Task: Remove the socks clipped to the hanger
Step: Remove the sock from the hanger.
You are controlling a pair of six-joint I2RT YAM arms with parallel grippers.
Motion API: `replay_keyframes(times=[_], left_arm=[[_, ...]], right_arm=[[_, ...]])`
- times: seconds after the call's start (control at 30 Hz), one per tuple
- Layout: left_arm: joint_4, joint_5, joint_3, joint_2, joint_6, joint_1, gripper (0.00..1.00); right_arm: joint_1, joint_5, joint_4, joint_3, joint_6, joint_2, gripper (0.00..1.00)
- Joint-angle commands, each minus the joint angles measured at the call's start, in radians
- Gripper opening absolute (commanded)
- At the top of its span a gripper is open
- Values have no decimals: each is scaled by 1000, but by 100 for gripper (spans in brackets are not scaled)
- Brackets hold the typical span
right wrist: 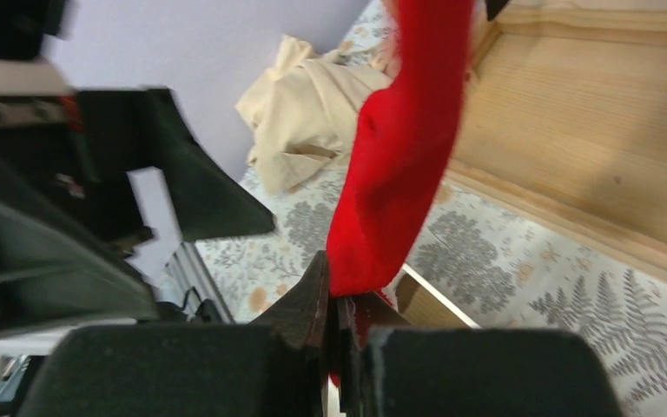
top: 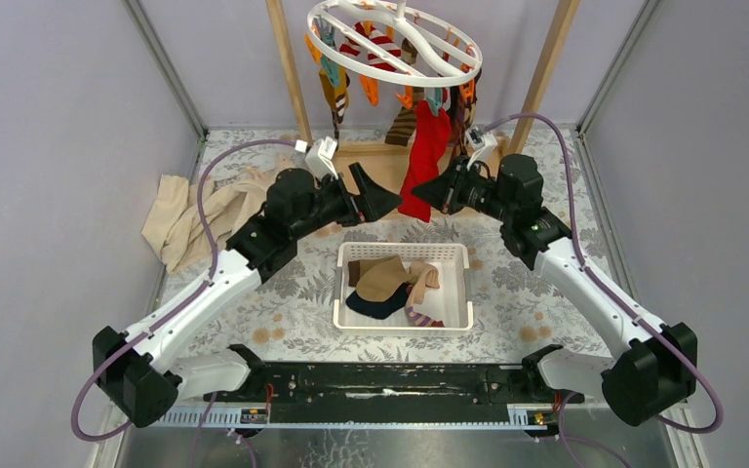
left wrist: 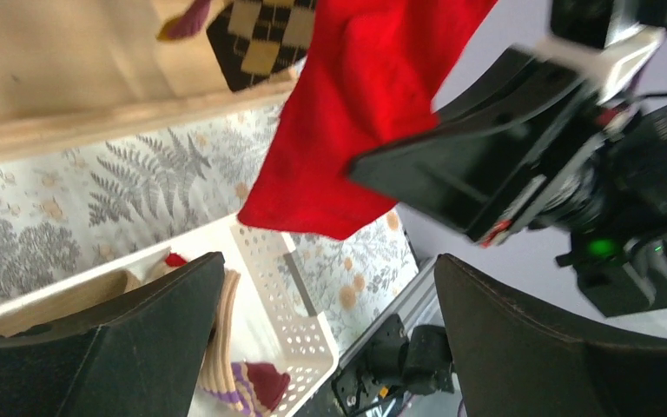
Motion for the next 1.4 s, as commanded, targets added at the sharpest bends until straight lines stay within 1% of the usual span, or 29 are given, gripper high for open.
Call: replay_keyframes(times=[0.0, 0.17, 0.33, 0.43, 0.57, 0.6, 0.67, 0.73, 0.8, 0.87, 0.93, 1.13, 1.2, 1.23, 1.3, 1.37], left_arm=[[186, 81, -101, -56, -20, -5, 99], [314, 146, -198, -76, -26, -5, 99], [525, 231, -261, -63, -61, -5, 99], [579, 231, -277, -53, -57, -5, 99], [610, 220, -279, -48, -34, -5, 98], [613, 217, -278, -43, -29, -5, 95], [625, 224, -273, -31, -24, -5, 83], [630, 239, -263, -15, -22, -5, 66], [633, 251, -254, -1, -24, -5, 56], [635, 252, -253, 4, -23, -5, 47], [632, 245, -253, 6, -20, -5, 41], [622, 250, -245, 6, -17, -5, 18], [609, 255, -238, 2, -17, -5, 9], [596, 254, -235, 0, -15, -5, 8], [564, 249, -225, -10, -7, -5, 8], [536, 244, -219, -22, 2, -5, 8]], right_arm=[[-4, -138, 132, 73, 75, 0, 0], [-12, -209, 214, 74, 157, 16, 0], [-13, -256, 284, 69, 234, 37, 0], [-13, -275, 315, 60, 263, 43, 0], [-14, -286, 317, 51, 273, 42, 0], [-14, -286, 316, 49, 274, 41, 0], [-13, -288, 316, 45, 277, 38, 0], [-13, -291, 316, 42, 279, 36, 0], [-13, -293, 316, 41, 280, 36, 0], [-13, -293, 315, 38, 280, 36, 0], [-13, -294, 317, 35, 282, 36, 0], [-14, -294, 304, 18, 271, 33, 0], [-13, -277, 268, 20, 242, 30, 5], [-12, -264, 239, 24, 222, 27, 11], [-13, -216, 163, 41, 168, 18, 27], [-13, -155, 76, 68, 100, 7, 38]])
